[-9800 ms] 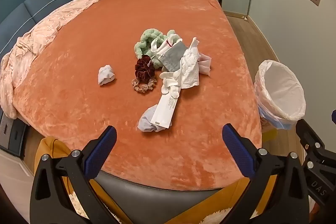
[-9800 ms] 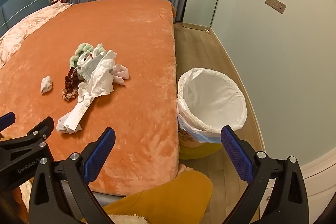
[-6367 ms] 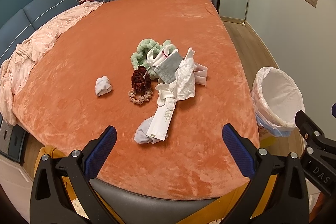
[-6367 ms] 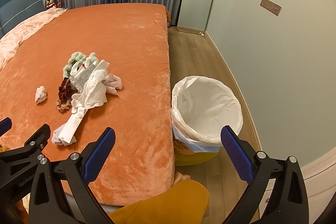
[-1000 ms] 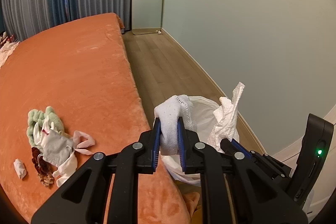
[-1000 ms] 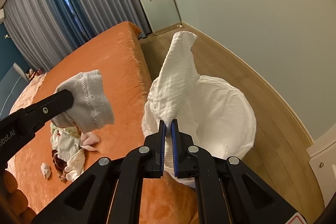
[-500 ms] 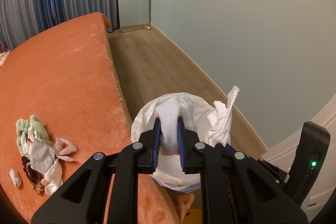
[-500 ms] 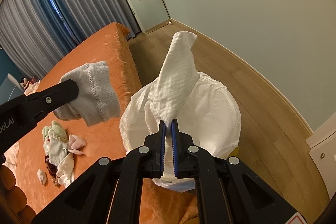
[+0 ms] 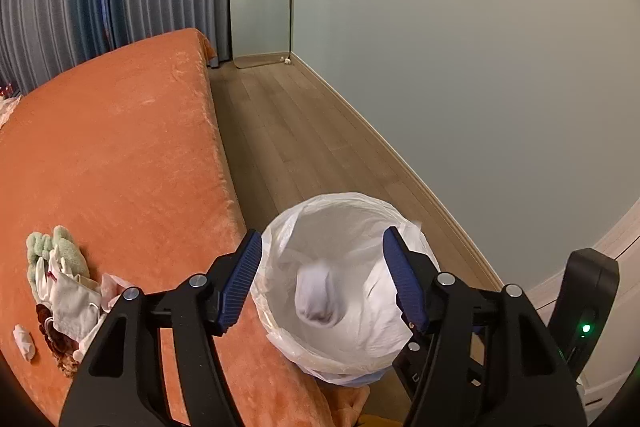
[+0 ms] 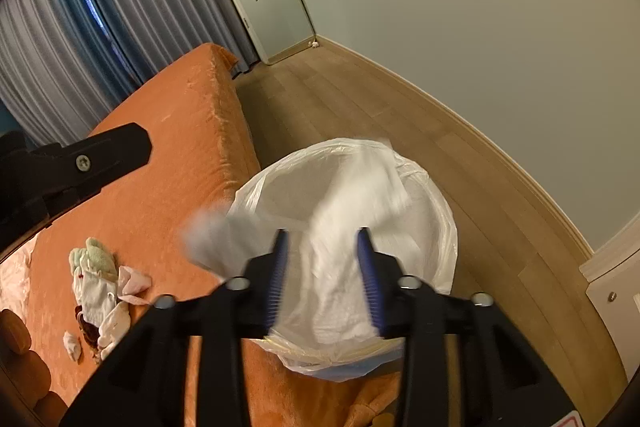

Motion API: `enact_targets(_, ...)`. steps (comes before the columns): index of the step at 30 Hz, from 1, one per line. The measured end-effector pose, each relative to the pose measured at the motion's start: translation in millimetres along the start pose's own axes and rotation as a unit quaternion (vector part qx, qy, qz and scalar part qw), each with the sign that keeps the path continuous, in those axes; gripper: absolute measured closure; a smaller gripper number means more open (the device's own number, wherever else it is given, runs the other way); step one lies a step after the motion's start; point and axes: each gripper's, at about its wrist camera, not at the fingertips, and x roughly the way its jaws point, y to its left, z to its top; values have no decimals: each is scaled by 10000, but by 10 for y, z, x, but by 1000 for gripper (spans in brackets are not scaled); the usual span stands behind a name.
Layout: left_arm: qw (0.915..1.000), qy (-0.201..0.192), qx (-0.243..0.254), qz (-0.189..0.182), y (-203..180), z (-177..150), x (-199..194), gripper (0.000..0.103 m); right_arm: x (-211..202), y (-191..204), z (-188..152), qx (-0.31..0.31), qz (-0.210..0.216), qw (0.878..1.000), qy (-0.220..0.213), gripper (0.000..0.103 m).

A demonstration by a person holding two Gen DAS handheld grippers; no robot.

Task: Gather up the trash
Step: 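Open both grippers to drop the sock and paper towel into the bin, then move both open grippers back over the pile on the bed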

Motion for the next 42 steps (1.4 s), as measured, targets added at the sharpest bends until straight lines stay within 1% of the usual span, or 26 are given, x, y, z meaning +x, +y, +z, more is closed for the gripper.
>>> enact_targets(3,10000,52,-14,59,37,11,-9,43,-40,27,-5,-39,-51,10000,-20,61)
enact_targets(7,9998,56,-174,100,151,4,-75,43,-104,70,-13,-78,-68,9999,-38,55)
enact_targets(9,9997,45,-228,108,213,-3,-123,43,-153,116,-21,-101,-53,9999,-61,53)
enact_targets(11,9995,19,-276,153,265,-16,-191,43,-197,173,-28,-150,-34,9998,-84,49)
enact_targets(17,9981,-42,-564,263,542,-61,-383,43,-337,468,-114,-449,56,9989,-133,44)
enact_targets(22,9957,-78,-828,405,847,-131,-538,39,-402,740,-213,-696,158,9974,-99,41)
enact_targets(28,9912,-118,-1172,610,1272,-251,-722,37,-430,1112,-391,-980,309,9947,-6,38)
enact_targets(33,9862,-142,-1447,798,1641,-383,-861,35,-439,1409,-535,-1208,390,9919,81,38)
enact_targets(38,9802,-120,-1716,982,1996,-552,-970,35,-412,1738,-734,-1450,426,9883,193,37)
enact_targets(40,9767,-79,-1850,1084,2175,-644,-1010,32,-375,1834,-813,-1519,436,9871,269,37)
enact_targets(42,9736,-61,-1951,1184,2318,-717,-1040,30,-326,1952,-918,-1591,463,9855,364,37)
